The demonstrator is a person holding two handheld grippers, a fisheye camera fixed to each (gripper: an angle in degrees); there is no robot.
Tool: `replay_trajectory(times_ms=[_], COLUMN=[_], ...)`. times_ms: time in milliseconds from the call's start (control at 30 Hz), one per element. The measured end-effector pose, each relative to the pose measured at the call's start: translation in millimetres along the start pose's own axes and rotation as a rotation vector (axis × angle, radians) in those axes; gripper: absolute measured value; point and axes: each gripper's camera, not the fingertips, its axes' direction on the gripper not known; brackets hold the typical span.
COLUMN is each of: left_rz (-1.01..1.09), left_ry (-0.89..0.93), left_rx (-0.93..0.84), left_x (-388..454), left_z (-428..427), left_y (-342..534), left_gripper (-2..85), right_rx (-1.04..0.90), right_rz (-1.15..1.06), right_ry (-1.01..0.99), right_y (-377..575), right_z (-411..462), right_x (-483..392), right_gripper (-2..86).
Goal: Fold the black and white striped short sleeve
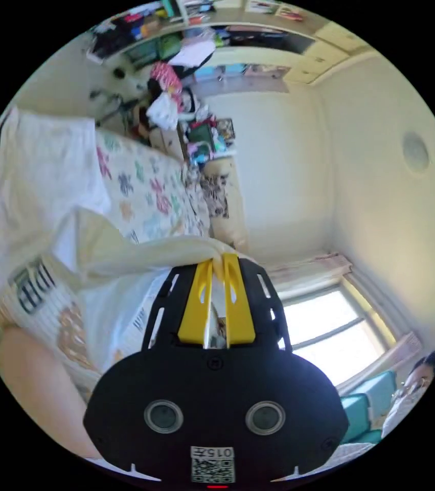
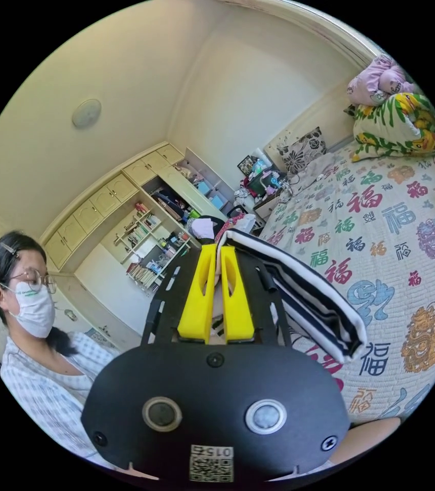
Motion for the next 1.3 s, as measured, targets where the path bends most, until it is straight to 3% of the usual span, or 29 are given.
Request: replay_trajectory(times_ms=[133, 233, 333, 400, 500, 567, 667, 700, 767, 900, 1067, 1167, 1233, 1300], left_rz=[-0.108, -0.156, 0.005, 0.153, 0.492, 0.613, 0.758, 0.762, 0.713, 0.627, 0.69, 0.649, 0.685, 0.764], left_ry=[-0.191, -0.075, 0.121, 0.245, 0.091, 0.104, 0.003, 0.026, 0.09, 0.174, 0.188, 0.203, 0.198, 0.175], left_rx=[0.046, -0.017, -0.288, -0.624, -0.847, -0.861, -0.8, -0.811, -0.852, -0.879, -0.95, -0.956, -0.959, -0.972], left_x=[-41.5, -72.1, -55.4, -22.9, 25.7, 50.3, 72.5, 73.5, 67.9, 58.2, 71.7, 68.5, 71.1, 77.1], left_z=[-30.1, -42.4, -7.5, 51.8, 114.9, 136.2, 155.1, 157.1, 154.7, 141.7, 150.7, 155.4, 153.2, 149.9], left_y=[-18.4, 25.1, 102.3, 189.5, 289.3, 328.4, 361.6, 365.6, 365.7, 368.4, 413.7, 432.9, 442.9, 460.4], left_gripper=[8.7, 11.8, 12.0, 12.9, 16.4, 16.5, 9.2, 3.2, 1.4, 0.1, -0.3, -0.3, -0.2, 0.0], right_rx=[-0.052, -0.109, -0.137, -0.14, -0.161, -0.19, -0.234, -0.241, -0.2, -0.084, -0.18, -0.189, -0.159, -0.133], right_rz=[0.055, 0.124, 0.231, 0.272, 0.269, 0.241, 0.169, 0.145, 0.119, 0.165, 0.278, 0.239, 0.262, 0.333], right_ry=[-0.029, -0.015, -0.026, -0.072, -0.105, -0.071, -0.01, 0.016, 0.07, 0.138, 0.108, 0.089, 0.062, 0.014], right_y=[7.0, 17.6, 28.5, 34.8, 35.2, 34.0, 34.3, 35.6, 40.6, 87.0, 136.4, 145.4, 145.6, 141.9], right_z=[11.8, 25.6, 39.3, 49.4, 58.5, 60.4, 54.5, 47.1, 26.4, -32.3, -37.5, -41.5, -48.0, -52.8], right_x=[15.8, 33.3, 52.7, 59.0, 51.9, 42.1, 27.1, 24.3, 22.5, 27.1, 37.6, 25.9, 27.6, 34.3], right_gripper=[0.3, 0.4, 0.5, 0.6, 0.9, 1.2, 2.3, 3.4, 5.4, 7.2, 10.5, 12.3, 10.4, 2.9])
